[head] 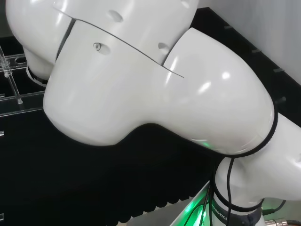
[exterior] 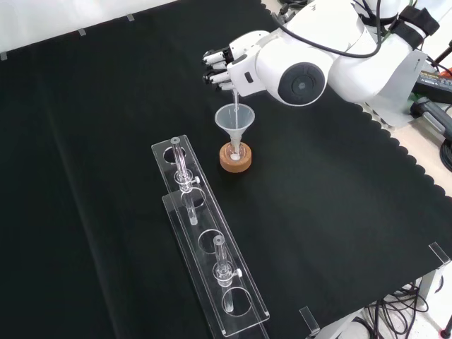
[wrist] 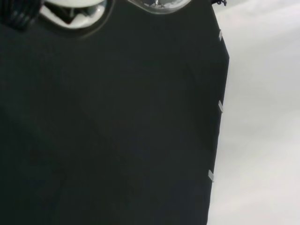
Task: Pour all the NaCl from the weighing funnel into the round-bottom flask.
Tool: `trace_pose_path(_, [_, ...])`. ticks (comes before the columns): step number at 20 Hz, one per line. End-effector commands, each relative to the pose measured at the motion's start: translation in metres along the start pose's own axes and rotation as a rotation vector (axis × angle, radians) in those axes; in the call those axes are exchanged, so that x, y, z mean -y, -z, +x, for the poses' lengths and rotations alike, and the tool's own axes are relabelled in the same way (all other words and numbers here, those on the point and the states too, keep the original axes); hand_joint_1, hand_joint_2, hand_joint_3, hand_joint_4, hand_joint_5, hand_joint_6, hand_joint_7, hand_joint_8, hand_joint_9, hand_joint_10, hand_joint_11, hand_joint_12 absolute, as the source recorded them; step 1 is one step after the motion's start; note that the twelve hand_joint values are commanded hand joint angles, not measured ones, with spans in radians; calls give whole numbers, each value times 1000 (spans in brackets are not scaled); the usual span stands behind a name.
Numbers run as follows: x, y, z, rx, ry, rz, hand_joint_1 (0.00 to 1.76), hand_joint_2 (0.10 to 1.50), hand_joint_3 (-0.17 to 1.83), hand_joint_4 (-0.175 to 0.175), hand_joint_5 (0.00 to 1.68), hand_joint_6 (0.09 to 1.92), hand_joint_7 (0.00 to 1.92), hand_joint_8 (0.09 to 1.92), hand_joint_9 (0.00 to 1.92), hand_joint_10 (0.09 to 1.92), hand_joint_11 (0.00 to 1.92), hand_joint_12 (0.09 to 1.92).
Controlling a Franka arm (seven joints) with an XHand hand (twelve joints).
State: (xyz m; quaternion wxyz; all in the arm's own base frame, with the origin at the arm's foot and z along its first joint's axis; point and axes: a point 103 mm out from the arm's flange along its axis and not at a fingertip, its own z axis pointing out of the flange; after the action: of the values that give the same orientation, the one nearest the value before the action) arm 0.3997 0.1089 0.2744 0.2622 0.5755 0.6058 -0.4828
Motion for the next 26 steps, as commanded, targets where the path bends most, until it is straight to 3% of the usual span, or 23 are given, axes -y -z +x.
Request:
trace_pose_path(1, [1,4,1,42,-7,-3,1116,688,608,175,1248,695,583,678,935,394,659,1146])
trace_pose_path(26, [7,19,7,192,-28,-2,1115,690,604,175,1247,696,583,679,928,394,652,1151])
